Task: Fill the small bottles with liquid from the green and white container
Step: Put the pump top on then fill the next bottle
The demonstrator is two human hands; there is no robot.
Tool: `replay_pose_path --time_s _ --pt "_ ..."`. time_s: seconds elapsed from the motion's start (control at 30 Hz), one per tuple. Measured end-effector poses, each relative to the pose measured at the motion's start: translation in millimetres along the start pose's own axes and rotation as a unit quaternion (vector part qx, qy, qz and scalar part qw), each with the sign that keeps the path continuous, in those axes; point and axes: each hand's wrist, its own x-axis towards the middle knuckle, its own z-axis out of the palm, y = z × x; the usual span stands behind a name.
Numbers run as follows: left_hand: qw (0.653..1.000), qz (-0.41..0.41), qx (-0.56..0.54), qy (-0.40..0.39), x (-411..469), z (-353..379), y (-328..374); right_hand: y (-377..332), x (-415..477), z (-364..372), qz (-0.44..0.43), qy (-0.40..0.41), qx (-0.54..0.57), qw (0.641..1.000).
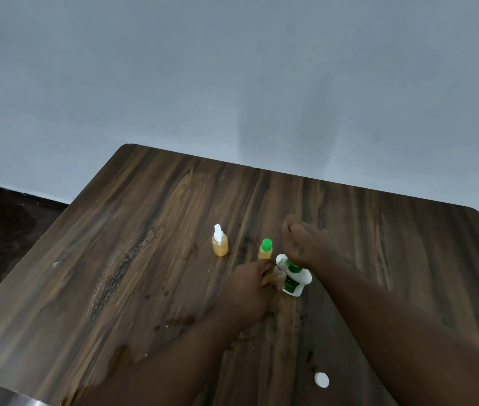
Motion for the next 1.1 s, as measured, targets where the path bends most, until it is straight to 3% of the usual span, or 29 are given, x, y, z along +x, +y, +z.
replay_pose_path --time_s 1.1 --pt "1.0 -0.009 0.022 -0.015 0.3 3.2 -2.1 -3.0 -0.6 3.2 -0.022 0.008 -0.042 0.999"
